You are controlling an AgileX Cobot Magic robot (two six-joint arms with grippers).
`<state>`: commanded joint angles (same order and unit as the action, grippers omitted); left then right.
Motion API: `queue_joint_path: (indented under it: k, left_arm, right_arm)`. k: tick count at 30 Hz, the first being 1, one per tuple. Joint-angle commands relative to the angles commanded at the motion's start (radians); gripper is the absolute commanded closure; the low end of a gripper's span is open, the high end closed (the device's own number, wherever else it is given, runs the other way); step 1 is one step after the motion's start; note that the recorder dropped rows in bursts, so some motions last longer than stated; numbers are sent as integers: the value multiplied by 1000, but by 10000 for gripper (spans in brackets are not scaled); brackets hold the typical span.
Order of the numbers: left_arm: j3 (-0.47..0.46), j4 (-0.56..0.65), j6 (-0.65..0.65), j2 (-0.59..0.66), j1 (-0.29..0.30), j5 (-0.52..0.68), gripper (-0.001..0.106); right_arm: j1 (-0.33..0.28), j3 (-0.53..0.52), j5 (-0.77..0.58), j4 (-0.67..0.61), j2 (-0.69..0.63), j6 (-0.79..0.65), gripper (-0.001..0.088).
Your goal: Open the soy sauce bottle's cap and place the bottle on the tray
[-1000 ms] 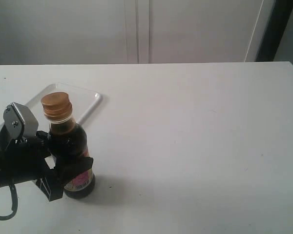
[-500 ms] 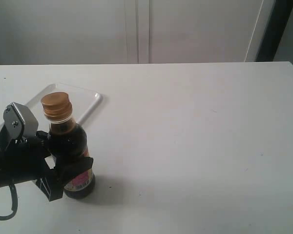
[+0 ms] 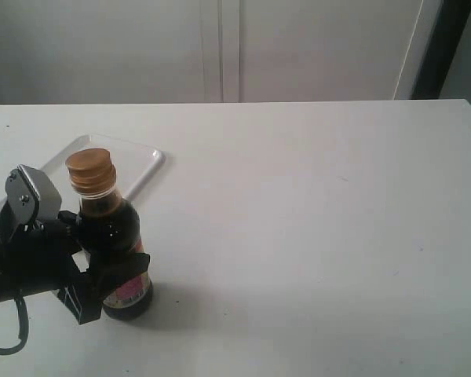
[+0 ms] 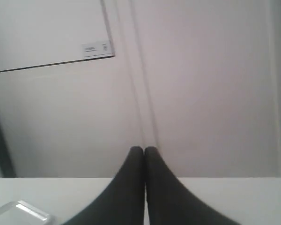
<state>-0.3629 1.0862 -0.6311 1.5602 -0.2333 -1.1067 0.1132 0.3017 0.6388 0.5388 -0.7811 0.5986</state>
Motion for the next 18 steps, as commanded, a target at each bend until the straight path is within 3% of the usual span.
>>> queue_joint_path:
  k: [8, 18]
  left_arm:
    - [0, 0, 0, 0, 0, 0, 1053]
    - [0, 0, 2, 0, 0, 0, 1053]
  right_arm:
    - [70, 25, 113, 186, -203, 91, 868]
    - [148, 137, 182, 443, -342, 303, 868]
